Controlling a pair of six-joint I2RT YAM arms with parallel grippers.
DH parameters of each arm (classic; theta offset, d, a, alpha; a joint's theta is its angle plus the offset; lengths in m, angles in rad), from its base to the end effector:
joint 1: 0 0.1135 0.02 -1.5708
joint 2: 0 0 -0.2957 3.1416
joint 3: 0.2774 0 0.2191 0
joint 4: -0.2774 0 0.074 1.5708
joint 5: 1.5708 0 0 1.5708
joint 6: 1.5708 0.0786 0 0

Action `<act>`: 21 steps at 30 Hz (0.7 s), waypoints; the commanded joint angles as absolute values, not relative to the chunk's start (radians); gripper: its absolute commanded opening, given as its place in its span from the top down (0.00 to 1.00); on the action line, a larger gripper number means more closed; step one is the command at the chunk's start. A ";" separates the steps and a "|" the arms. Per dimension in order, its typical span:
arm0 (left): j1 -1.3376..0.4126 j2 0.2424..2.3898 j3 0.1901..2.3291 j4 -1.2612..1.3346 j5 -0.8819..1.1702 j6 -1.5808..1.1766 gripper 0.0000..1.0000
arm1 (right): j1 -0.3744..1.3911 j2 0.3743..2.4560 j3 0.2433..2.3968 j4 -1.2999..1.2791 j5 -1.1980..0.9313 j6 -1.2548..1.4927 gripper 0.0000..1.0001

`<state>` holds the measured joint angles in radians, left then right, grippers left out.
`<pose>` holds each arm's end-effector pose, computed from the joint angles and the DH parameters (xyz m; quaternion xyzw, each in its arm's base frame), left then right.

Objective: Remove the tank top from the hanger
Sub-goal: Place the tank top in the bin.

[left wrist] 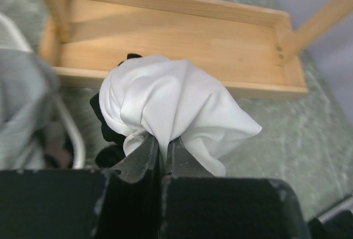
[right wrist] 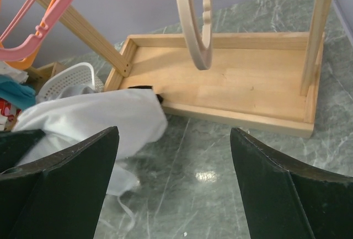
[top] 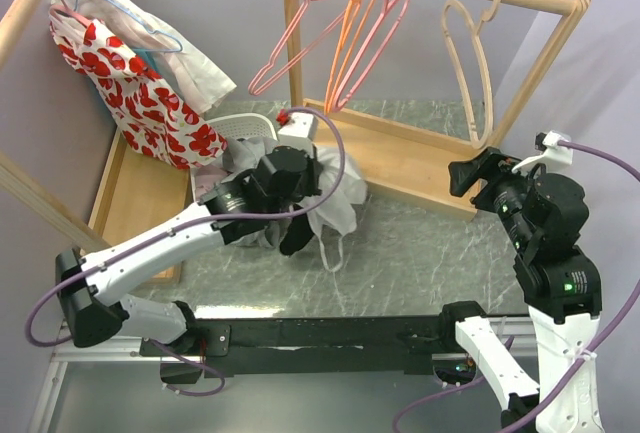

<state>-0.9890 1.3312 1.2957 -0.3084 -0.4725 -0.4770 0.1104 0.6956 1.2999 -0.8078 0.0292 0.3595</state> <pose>0.1937 -0.2294 0.4047 0.0709 0.8032 -0.2323 0.5440 0.0815 0.0067 0.4413 0.1055 0.7680 0.1360 0.6168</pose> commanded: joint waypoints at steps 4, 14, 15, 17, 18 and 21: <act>-0.847 1.206 1.283 -0.353 -0.667 -0.431 0.99 | 0.107 0.692 1.278 -0.744 -0.018 0.387 0.11; -0.651 1.189 1.218 -0.328 -0.730 -0.422 0.99 | 0.109 0.704 1.261 -0.726 -0.043 0.391 0.11; -0.628 1.195 1.213 -0.330 -0.720 -0.436 0.99 | 0.107 0.709 1.259 -0.724 -0.048 0.391 0.11; -0.568 1.213 1.190 -0.315 -0.722 -0.445 0.99 | 0.107 0.709 1.258 -0.724 -0.049 0.393 0.11; -0.533 1.230 1.187 -0.319 -0.745 -0.446 0.99 | 0.107 0.710 1.256 -0.724 -0.049 0.391 0.11; -0.474 1.249 1.190 -0.293 -0.721 -0.413 0.99 | 0.107 0.710 1.252 -0.723 -0.051 0.390 0.10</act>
